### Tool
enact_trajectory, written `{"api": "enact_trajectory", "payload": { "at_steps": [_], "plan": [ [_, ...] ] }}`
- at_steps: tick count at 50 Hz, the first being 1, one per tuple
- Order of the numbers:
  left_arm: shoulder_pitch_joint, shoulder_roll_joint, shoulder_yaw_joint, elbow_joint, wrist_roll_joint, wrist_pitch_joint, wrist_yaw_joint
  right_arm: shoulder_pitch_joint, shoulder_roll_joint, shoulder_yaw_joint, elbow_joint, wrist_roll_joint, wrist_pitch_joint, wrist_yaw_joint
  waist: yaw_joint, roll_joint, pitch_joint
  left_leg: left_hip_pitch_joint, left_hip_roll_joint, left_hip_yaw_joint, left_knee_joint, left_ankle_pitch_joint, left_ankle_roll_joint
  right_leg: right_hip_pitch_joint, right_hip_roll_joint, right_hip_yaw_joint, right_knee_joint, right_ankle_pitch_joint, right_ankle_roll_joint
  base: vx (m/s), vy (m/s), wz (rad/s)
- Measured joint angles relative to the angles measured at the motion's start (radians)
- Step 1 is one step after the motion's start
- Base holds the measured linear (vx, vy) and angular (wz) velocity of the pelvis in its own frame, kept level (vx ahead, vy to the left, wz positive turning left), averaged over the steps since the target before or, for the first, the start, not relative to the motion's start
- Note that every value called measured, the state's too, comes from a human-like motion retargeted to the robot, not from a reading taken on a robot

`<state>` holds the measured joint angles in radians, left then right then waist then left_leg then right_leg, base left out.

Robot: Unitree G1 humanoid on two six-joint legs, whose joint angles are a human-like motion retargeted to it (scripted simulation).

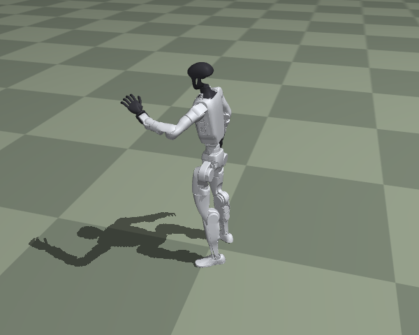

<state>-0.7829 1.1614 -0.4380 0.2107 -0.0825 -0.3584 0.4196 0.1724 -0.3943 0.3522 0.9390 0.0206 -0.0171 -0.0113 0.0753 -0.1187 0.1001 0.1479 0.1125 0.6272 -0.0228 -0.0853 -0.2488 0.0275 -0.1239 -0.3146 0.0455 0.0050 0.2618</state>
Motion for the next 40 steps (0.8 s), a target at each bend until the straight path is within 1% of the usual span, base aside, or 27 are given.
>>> {"api": "enact_trajectory", "payload": {
  "at_steps": [3, 8, 13, 15, 17, 20, 23, 25, 28, 30, 33, 35, 37, 40],
  "plan": [
    [0.029, 0.061, 0.015, 0.081, 0.064, 0.028, -0.018, -0.003, -0.01, -0.001, -0.013, 0.002, -0.011, -0.013, 0.0, 0.0, -0.003, 0.0, 0.002, 0.003, 0.003, -0.002, -0.001, -0.001, 0.001, 0.002, 0.0, 0.001, 0.0, 0.0, 0.0, 0.0],
    [-0.005, 0.158, 0.075, 0.339, 0.176, 0.125, 0.085, -0.022, -0.037, -0.011, -0.04, 0.035, -0.03, -0.082, 0.001, 0.008, -0.012, 0.001, 0.011, 0.02, 0.003, -0.001, -0.002, -0.009, 0.014, 0.016, -0.002, 0.006, 0.0, 0.0, -0.02, -0.11],
    [-0.162, 0.244, 0.104, 0.609, 0.262, 0.236, 0.211, -0.045, -0.08, -0.005, -0.06, 0.072, -0.048, -0.121, -0.007, 0.025, -0.026, 0.0, 0.022, 0.029, 0.002, 0.002, -0.004, -0.017, 0.028, 0.021, -0.002, 0.009, 0.0, 0.0, 0.0, 0.0],
    [-0.25, 0.27, 0.096, 0.68, 0.277, 0.268, 0.246, -0.05, -0.099, 0.0, -0.065, 0.081, -0.054, -0.123, -0.011, 0.034, -0.032, -0.001, 0.025, 0.028, 0.001, 0.002, -0.006, -0.018, 0.032, 0.019, -0.002, 0.009, 0.0, 0.0, 0.0, 0.0],
    [-0.346, 0.287, 0.072, 0.706, 0.283, 0.284, 0.27, -0.051, -0.115, 0.003, -0.069, 0.087, -0.057, -0.118, -0.013, 0.042, -0.038, -0.003, 0.027, 0.025, 0.001, 0.003, -0.008, -0.018, 0.033, 0.015, -0.002, 0.008, 0.0, 0.0, 0.0, 0.0],
    [-0.486, 0.295, 0.007, 0.666, 0.284, 0.28, 0.299, -0.048, -0.133, 0.001, -0.069, 0.094, -0.058, -0.11, -0.012, 0.053, -0.046, -0.005, 0.027, 0.016, 0.002, 0.002, -0.011, -0.014, 0.031, 0.006, -0.001, 0.006, 0.0, 0.01, 0.01, 0.06],
    [-0.61, 0.28, -0.093, 0.543, 0.289, 0.249, 0.32, -0.044, -0.136, -0.007, -0.061, 0.096, -0.054, -0.1, -0.008, 0.059, -0.052, -0.007, 0.023, 0.004, 0.003, 0.0, -0.012, -0.008, 0.024, -0.004, -0.001, 0.003, 0.0, 0.03, 0.04, 0.2],
    [-0.697, 0.266, -0.188, 0.444, 0.301, 0.227, 0.321, -0.045, -0.132, -0.013, -0.053, 0.093, -0.049, -0.091, -0.005, 0.058, -0.053, -0.006, 0.018, -0.004, 0.004, -0.002, -0.012, -0.002, 0.018, -0.012, 0.001, -0.001, 0.0, 0.02, 0.05, 0.22],
    [-0.79, 0.261, -0.322, 0.319, 0.359, 0.184, 0.287, -0.046, -0.134, -0.013, -0.047, 0.085, -0.049, -0.075, -0.006, 0.067, -0.062, -0.008, 0.012, -0.011, 0.007, -0.005, -0.012, 0.002, 0.01, -0.019, 0.0, -0.002, 0.0, 0.01, 0.03, 0.11],
    [-0.858, 0.266, -0.414, 0.272, 0.426, 0.159, 0.246, -0.049, -0.14, -0.011, -0.05, 0.081, -0.055, -0.061, -0.013, 0.077, -0.069, -0.011, 0.008, -0.015, 0.009, -0.006, -0.012, 0.003, 0.006, -0.022, 0.0, -0.001, 0.0, 0.0, 0.0, 0.0],
    [-0.98, 0.26, -0.542, 0.297, 0.517, 0.148, 0.201, -0.054, -0.152, -0.008, -0.063, 0.089, -0.07, -0.048, -0.027, 0.094, -0.079, -0.016, 0.004, -0.018, 0.011, -0.006, -0.012, 0.002, 0.002, -0.025, 0.0, 0.0, 0.0, 0.0, 0.0, 0.0],
    [-1.066, 0.235, -0.606, 0.365, 0.529, 0.165, 0.193, -0.06, -0.154, -0.005, -0.071, 0.104, -0.075, -0.05, -0.037, 0.103, -0.084, -0.017, 0.002, -0.017, 0.012, -0.006, -0.012, 0.0, 0.0, -0.024, -0.001, 0.0, 0.0, 0.0, 0.0, 0.0],
    [-1.147, 0.189, -0.637, 0.458, 0.483, 0.199, 0.2, -0.068, -0.15, -0.001, -0.076, 0.123, -0.073, -0.059, -0.047, 0.108, -0.088, -0.016, 0.001, -0.016, 0.011, -0.007, -0.012, 0.0, -0.001, -0.023, 0.0, -0.001, 0.0, 0.0, 0.0, 0.0],
    [-1.246, 0.106, -0.643, 0.576, 0.391, 0.251, 0.22, -0.081, -0.138, 0.007, -0.074, 0.147, -0.064, -0.071, -0.063, 0.113, -0.091, -0.014, 0.001, -0.015, 0.01, -0.008, -0.012, 0.0, -0.002, -0.02, 0.0, -0.003, 0.0, 0.0, 0.0, 0.0]
  ]
}}
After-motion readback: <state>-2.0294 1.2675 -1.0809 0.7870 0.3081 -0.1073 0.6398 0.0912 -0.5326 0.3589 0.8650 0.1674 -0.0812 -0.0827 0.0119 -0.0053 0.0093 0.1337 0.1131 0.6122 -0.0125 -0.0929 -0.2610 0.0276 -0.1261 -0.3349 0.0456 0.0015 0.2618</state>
